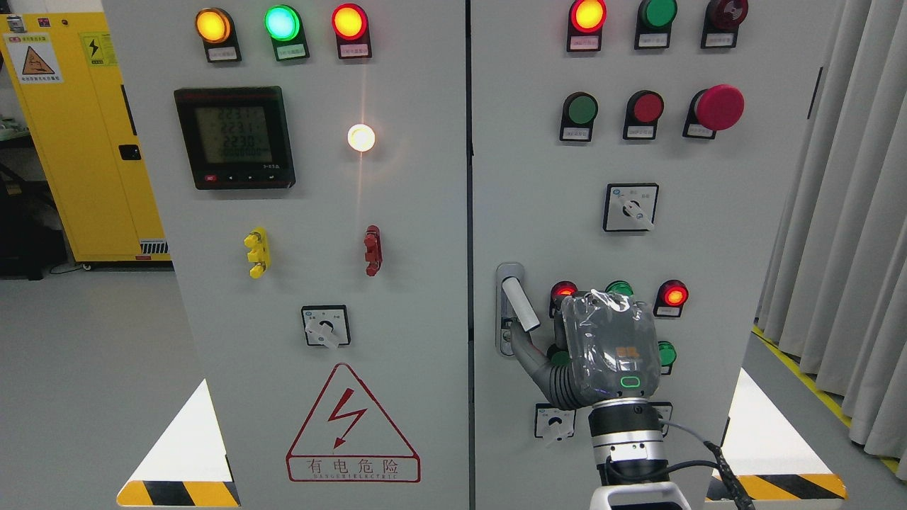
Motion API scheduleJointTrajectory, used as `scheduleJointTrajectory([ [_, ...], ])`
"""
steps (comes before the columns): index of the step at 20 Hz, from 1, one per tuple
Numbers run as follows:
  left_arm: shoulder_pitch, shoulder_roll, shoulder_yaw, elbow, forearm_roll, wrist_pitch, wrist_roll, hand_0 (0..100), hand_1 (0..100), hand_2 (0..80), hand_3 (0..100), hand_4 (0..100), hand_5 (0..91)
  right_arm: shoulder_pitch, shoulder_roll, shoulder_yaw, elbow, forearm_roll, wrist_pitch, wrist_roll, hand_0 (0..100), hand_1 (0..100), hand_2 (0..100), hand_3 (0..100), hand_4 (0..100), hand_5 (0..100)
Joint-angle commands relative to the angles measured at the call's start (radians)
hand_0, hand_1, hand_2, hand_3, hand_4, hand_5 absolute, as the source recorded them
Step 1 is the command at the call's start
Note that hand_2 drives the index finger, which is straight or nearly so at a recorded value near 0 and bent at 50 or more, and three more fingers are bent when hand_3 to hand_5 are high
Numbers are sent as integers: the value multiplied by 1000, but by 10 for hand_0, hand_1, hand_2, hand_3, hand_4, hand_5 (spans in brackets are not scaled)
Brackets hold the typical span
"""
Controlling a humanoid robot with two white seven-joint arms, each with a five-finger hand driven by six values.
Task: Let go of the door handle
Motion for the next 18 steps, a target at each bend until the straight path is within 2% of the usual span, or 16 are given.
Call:
scheduleJointTrajectory([
  [1, 0, 0, 0, -12, 0, 0, 0, 120, 556, 0, 0, 0, 0, 1, 0, -2, -4, 0, 0, 1, 478, 398, 911, 1000, 1000, 1000],
  [11, 0, 0, 0, -12, 0, 0, 0, 120, 556, 0, 0, 0, 0, -1, -2, -17, -10, 1, 0, 1, 513, 411, 911, 1000, 1000, 1000],
  [18, 0, 0, 0, -12, 0, 0, 0, 120, 556, 0, 0, 0, 0, -1, -16, -24, -12, 0, 0, 1, 538, 426, 911, 1000, 1000, 1000],
])
